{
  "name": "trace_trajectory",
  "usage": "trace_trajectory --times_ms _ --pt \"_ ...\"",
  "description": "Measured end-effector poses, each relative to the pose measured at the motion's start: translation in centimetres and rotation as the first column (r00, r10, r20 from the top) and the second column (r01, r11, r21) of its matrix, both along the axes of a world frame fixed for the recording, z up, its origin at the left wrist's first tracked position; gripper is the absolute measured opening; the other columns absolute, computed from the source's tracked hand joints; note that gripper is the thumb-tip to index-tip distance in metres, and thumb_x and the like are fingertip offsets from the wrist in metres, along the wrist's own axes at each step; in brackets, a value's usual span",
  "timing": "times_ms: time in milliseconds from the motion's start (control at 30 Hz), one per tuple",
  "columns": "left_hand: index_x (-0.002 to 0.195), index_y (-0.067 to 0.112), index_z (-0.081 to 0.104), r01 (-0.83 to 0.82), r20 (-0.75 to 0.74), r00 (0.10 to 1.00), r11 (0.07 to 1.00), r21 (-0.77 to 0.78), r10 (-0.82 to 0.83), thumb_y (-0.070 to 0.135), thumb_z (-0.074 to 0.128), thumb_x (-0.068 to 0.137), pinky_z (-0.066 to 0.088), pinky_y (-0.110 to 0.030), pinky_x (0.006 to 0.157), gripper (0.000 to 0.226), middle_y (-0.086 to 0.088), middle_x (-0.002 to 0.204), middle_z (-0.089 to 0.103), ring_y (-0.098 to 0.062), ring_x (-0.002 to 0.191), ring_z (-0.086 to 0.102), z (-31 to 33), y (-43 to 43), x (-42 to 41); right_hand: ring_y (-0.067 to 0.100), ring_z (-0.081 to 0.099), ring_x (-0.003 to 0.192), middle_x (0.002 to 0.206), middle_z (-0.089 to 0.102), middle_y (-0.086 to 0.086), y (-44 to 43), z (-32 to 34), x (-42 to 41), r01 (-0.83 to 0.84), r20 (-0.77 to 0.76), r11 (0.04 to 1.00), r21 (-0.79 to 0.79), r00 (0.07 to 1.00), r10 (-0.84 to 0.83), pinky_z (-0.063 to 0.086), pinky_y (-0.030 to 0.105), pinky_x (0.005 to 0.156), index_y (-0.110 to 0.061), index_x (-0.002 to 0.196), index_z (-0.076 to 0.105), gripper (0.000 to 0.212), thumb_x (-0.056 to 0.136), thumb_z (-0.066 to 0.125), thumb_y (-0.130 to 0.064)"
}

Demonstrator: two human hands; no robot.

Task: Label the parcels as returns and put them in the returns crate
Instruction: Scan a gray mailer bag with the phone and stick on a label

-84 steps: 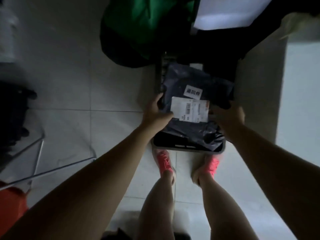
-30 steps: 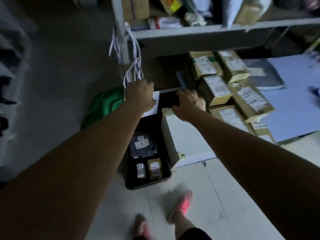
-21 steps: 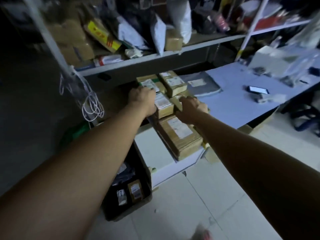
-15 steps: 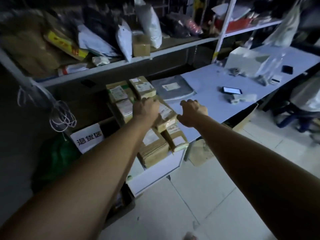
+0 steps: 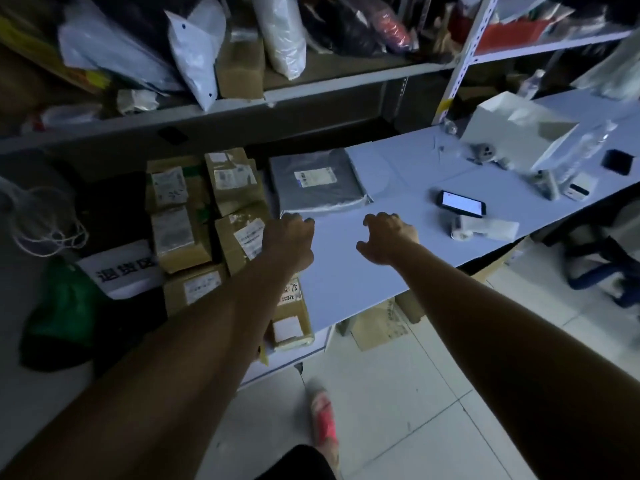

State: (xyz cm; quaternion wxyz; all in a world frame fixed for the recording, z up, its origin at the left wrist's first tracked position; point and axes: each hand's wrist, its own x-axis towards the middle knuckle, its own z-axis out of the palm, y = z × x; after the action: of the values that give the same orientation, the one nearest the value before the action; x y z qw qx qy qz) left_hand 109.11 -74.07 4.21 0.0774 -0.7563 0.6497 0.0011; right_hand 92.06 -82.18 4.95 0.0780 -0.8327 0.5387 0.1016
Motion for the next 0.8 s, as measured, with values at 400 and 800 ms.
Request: trace_trajectory --times_ms 400,800 --pt "0.127 0.009 0.049 -0.339 -0.315 0.889 0.940 0.034 0.332 0.036 0.057 0.093 0.049 -0.037 0.086 0.044 -0.015 0.125 0.055 -0.033 0.115 0.056 -8.4 -16.8 5.5 0.025 0.044 0.133 0.140 0.051 0.003 -21.1 -6.9 1.2 0.033 0.120 0.980 0.196 0.991 -0.058 0.043 0.040 0.098 -0.026 0.141 0.044 0.051 0.093 0.054 -0.040" --pt "0.152 0.024 0.030 -0.774 -0.653 0.210 0.532 0.343 0.727 0.068 0.066 0.074 0.045 -0.043 0.103 0.096 -0.003 0.146 0.048 -0.028 0.130 0.051 -15.0 -25.0 8.7 0.035 0.061 0.113 0.123 0.065 0.014 -35.3 -16.0 6.6 0.018 0.418 0.850 0.526 0.865 -0.277 0.053 0.041 0.095 -0.007 0.138 0.050 0.055 0.091 0.062 -0.035"
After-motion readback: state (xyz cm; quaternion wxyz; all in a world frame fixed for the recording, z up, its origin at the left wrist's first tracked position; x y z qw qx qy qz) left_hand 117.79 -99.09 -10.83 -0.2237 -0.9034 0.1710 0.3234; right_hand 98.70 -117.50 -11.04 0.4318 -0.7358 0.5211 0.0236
